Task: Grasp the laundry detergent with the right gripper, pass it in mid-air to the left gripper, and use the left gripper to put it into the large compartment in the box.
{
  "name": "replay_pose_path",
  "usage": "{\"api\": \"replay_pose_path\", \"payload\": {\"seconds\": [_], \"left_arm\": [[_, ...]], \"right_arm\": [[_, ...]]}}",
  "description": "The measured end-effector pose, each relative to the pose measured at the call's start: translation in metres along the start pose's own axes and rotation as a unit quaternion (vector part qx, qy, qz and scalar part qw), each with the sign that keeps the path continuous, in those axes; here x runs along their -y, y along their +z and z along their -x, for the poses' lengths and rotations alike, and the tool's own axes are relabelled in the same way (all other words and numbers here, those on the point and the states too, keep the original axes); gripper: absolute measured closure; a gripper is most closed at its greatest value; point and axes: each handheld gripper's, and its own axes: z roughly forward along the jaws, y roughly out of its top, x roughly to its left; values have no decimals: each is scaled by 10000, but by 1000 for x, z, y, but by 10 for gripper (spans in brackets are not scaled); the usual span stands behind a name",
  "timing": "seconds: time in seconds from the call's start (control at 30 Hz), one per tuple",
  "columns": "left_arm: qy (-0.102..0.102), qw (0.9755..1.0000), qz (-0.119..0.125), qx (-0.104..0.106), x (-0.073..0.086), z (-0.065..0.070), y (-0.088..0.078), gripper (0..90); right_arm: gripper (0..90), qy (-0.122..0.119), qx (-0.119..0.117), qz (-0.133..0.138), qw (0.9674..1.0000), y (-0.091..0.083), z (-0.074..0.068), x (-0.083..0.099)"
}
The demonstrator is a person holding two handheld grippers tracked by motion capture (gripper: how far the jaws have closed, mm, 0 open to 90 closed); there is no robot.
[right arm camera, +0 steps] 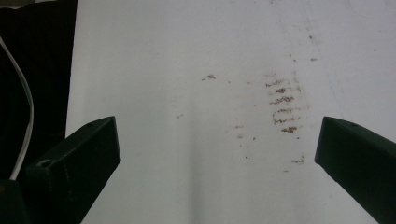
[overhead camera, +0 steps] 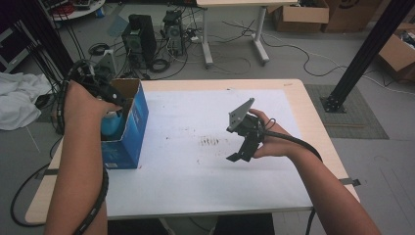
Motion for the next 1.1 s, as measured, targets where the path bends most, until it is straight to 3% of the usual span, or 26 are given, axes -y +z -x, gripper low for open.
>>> {"api": "replay_pose_path", "payload": {"seconds": [0.53,0.87,0.97,1.1], "left_arm": [[476,9980,363,-215,-1,14,-42,87],[844,9955,429,-77,-5,35,-51,16],[1050,9935,422,103,-6,43,-51,1],[1470,9878,351,381,-7,55,-48,1]], "right_arm": [[0,24,3,-47,10000,2,0,-1],[0,81,18,-76,9999,1,0,1],[0,76,21,-76,9999,0,-1,2],[0,105,18,-108,9999,-1,0,3]]}}
